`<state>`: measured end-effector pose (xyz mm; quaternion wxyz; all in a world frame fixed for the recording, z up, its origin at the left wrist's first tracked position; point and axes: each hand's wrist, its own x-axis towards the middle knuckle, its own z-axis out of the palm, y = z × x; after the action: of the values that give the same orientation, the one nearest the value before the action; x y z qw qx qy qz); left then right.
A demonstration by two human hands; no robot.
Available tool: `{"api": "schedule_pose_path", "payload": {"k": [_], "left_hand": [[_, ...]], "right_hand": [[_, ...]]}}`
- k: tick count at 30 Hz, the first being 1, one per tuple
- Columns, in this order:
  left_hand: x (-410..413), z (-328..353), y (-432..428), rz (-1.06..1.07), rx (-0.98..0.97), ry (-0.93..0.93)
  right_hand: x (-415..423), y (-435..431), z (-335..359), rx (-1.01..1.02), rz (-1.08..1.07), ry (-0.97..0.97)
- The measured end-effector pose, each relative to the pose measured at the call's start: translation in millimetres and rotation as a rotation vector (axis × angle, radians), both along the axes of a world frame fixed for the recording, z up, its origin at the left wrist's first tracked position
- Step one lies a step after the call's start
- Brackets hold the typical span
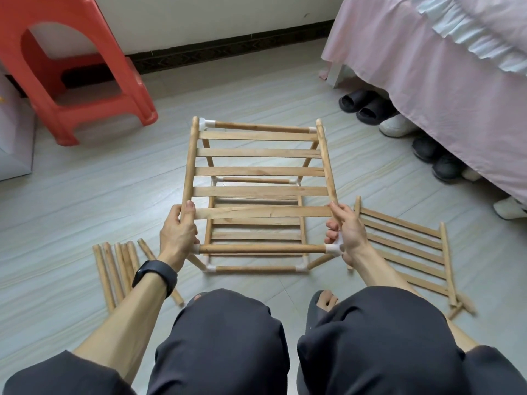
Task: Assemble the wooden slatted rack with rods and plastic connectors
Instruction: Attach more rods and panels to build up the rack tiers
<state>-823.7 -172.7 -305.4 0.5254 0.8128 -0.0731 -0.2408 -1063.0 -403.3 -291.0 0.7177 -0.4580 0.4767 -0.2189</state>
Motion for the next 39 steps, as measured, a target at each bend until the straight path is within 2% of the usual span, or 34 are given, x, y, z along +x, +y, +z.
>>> {"api": "schedule_pose_path", "payload": {"k": [9, 14, 17, 18, 20, 22, 23, 24, 26, 28, 30, 33, 36, 39], "left_hand": [[2, -2, -8, -0.004, 0.076, -0.067], [-3, -8, 1, -0.005, 0.023, -0.041], [-7, -1, 2, -0.041, 0.012, -0.072], [-10, 2, 3, -0.06, 0.055, -0.185], [-15, 2, 8, -0.176, 0.188, -0.636], [-17, 0, 13, -0.484, 0.351, -1.027], [-16, -2, 13, -0.642, 0.443, -1.12], [-14, -4, 12, -0.759, 0.533, -1.153], [-10, -2, 6, -0.86, 0.632, -1.185], [-5, 2, -2, -0.866, 0.643, -1.241], [1, 7, -12, -0.843, 0.675, -1.203], [10, 11, -25, -0.865, 0.791, -1.136], [14, 9, -31, -0.871, 0.81, -1.162], [14, -1, -31, -0.824, 0.736, -1.238]], "right_hand": [[5, 2, -2, -0.155, -0.098, 0.141], [-1, 11, -8, -0.272, -0.087, 0.259], [-1, 14, -9, -0.478, -0.053, 0.425], [-1, 15, -9, -0.615, -0.043, 0.488], [-4, 18, -15, -1.053, 0.018, 0.596], [-5, 25, -20, -1.448, 0.211, 0.659], [-5, 30, -22, -1.543, 0.336, 0.689], [-5, 34, -25, -1.573, 0.458, 0.748], [-2, 37, -26, -1.563, 0.587, 0.897], [3, 32, -22, -1.57, 0.582, 0.937], [11, 26, -13, -1.567, 0.572, 0.96], [26, 16, -2, -1.487, 0.721, 1.064], [37, 8, -5, -1.45, 0.789, 1.061], [36, 6, -14, -1.489, 0.705, 1.017]]}}
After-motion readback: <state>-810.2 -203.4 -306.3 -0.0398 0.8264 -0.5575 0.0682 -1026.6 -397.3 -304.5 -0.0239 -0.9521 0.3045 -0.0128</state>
